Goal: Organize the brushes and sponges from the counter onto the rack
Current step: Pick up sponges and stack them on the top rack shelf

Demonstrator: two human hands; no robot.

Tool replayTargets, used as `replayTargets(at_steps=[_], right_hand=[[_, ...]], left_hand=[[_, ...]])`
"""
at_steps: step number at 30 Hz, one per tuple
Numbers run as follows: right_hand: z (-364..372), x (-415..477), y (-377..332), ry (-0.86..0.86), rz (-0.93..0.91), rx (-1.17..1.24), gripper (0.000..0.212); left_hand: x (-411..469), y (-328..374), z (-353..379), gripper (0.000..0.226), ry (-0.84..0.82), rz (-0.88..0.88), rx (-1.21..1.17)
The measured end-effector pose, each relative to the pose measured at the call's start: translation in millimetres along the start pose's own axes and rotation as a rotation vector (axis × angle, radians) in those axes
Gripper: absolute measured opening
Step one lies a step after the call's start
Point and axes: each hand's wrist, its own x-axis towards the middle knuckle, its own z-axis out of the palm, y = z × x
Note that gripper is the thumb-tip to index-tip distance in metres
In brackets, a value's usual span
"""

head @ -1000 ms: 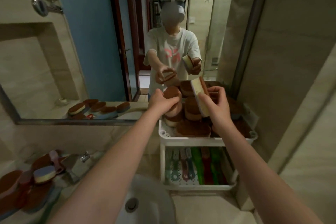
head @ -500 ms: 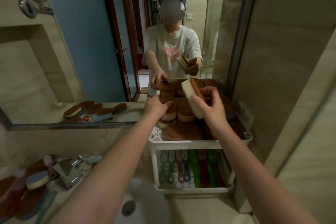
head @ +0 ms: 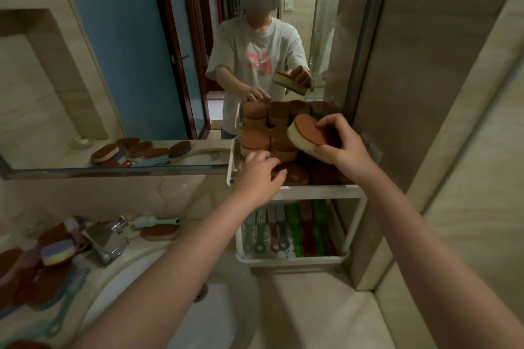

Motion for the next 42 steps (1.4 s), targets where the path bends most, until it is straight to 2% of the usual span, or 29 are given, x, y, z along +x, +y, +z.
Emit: replayTargets(at_steps=[3,9,16,21,30,33,37,42], right_hand=[[-12.2,-9.9,5.6,-0.047,0.043,-0.069,0.037],[-23.9,-21.0,19.9,-0.089,0.062,-0.328,0.034],[-26.3,-23.0,29.9,-0.148,0.105,-0.4,0.034],[-24.9,-23.7,33.2,-0.116,0.07,-0.438,0.03],[-3.5,-35.9,41.4,0.085,-0.021,-0.635,0.03],[10.1,-40.3,39.8,0.168,-0.074,-0.711,0.037],[32.9,-46.3,25.8,0.188,-0.203,-0.731,0.04],[80.2,-55.7,-8.3,0.186,-0.322,-0.64,0.031]], left_hand=[[-0.8,2.1,0.3,0.04,-0.094,0.031,0.091],[-2.2,1.7,0.7,0.033,-0.04,0.048,0.061],[-4.9,3.5,-1.2,0.032,-0.028,0.042,0.048],[-5.2,5.3,-1.2,0.033,-0.02,0.048,0.062],[-7.3,7.6,-2.8,0.032,0.009,0.051,0.03],[-9.6,4.6,-2.2,0.031,0.06,0.052,-0.029],[-18.9,-5.4,-4.1,0.025,0.261,0.02,-0.17],[-52.9,-34.0,-25.0,0.021,0.397,-0.053,-0.294]])
